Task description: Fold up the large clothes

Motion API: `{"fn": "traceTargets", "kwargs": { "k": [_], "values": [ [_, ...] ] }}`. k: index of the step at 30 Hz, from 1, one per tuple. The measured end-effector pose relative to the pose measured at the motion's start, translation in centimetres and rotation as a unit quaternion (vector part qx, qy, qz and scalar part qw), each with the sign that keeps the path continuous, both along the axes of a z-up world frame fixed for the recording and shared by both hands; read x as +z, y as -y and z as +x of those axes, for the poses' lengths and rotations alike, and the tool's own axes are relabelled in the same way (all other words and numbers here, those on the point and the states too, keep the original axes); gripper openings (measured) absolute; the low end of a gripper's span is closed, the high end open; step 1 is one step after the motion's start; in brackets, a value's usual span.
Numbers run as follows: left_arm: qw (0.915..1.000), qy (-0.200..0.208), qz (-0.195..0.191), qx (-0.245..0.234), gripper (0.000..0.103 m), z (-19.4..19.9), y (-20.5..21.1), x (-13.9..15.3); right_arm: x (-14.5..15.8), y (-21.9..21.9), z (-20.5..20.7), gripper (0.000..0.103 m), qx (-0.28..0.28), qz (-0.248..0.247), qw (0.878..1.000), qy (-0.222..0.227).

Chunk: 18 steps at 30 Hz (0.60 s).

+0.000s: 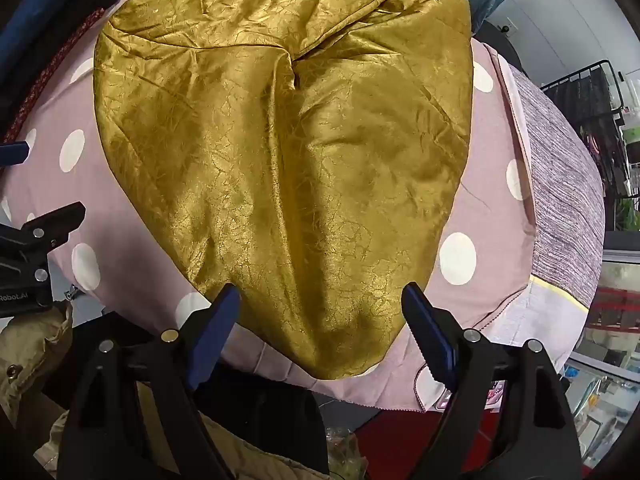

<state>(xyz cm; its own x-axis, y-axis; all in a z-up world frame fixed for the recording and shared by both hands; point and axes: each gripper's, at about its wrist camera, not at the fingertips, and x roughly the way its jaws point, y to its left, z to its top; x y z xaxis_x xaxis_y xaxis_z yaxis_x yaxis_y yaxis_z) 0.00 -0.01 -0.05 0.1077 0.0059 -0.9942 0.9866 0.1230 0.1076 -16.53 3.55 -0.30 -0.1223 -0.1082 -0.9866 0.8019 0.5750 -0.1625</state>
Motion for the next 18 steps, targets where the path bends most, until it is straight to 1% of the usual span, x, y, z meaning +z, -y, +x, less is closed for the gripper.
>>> {"fn": "traceTargets", "kwargs": {
  "k": [5,7,11,16,18],
  "values": [
    [1.0,-0.002,0.004,0.0,0.097,0.0,0.1,-0.2,0.1,0.0,-0.1,0.082,0.0,0.001,1.0,-0.001],
    [1.0,-0.002,0.006,-0.001,0.097,0.5,0.6,0.2,0.2,0.0,-0.2,0.082,-0.002,0.001,1.0,-0.001],
    [1.0,0.005,0.007,0.0,0.097,0.8,0.8,0.1,0.0,-0.2,-0.2,0.082,-0.005,0.002,1.0,-0.002],
    [0.9997,0.016,0.0,0.017,0.097,1.0,0.3,0.2,-0.5,-0.5,-0.5,0.082,-0.006,-0.002,1.0,-0.002],
    [0.9996,0.017,0.0,0.022,0.097,1.2,0.3,0.1,-0.4,0.3,-0.1,0.082,-0.006,0.003,1.0,-0.003]
  ]
}}
